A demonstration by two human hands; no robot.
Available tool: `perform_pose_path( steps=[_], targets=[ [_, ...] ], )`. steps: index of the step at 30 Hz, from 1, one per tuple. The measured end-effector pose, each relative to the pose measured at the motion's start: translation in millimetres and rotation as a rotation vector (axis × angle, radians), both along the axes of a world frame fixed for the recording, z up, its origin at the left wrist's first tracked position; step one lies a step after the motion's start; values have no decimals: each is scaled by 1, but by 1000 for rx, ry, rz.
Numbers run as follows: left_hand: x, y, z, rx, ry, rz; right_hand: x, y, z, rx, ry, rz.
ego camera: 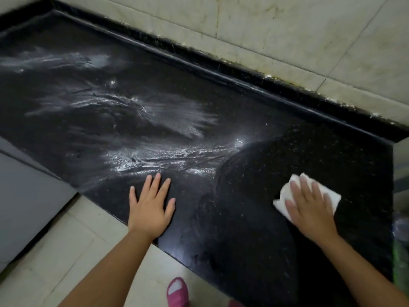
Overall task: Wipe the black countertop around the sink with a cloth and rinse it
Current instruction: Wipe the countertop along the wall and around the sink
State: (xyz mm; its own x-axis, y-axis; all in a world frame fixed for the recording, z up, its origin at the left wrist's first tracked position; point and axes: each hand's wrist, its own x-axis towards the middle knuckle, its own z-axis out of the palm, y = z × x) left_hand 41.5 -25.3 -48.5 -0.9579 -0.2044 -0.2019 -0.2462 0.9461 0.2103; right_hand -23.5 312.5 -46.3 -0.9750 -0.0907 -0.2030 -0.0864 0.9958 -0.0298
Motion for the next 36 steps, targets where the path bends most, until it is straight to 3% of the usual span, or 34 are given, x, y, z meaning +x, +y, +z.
perform_pose_path(
  steps=[2,3,6,9,14,16,18,22,24,29,33,36],
  targets=[
    [1,0,-2,12,-3,0,-26,-45,4,-23,-60,-264],
    [1,-1,-2,25,1,0,-32,-76,3,-51,-53,-290],
    [-1,-2,-2,48,0,-9,-8,-168,-11,-58,84,-38],
    [0,-4,0,33,-23,-23,58,-210,-20,-126,95,166],
    [1,-3,2,57,-21,-26,152,-138,-27,-56,114,268],
    [0,-2,3,68,-20,-20,168,-94,-26,6,127,156],
    [0,-2,5,74,-20,-15,174,-60,-19,37,61,-130],
    [0,-2,8,78,-22,-14,141,-74,1,67,-68,-577],
    [1,-2,8,83,-14,-13,125,-111,-7,32,56,-523],
    [4,-3,9,76,-5,-14,126,-201,-15,-83,109,-122],
    [4,-2,11,77,-15,-26,159,-178,-25,-46,163,29],
    [5,-2,10,82,-10,-25,179,-125,-27,-1,164,-46]
  ],
)
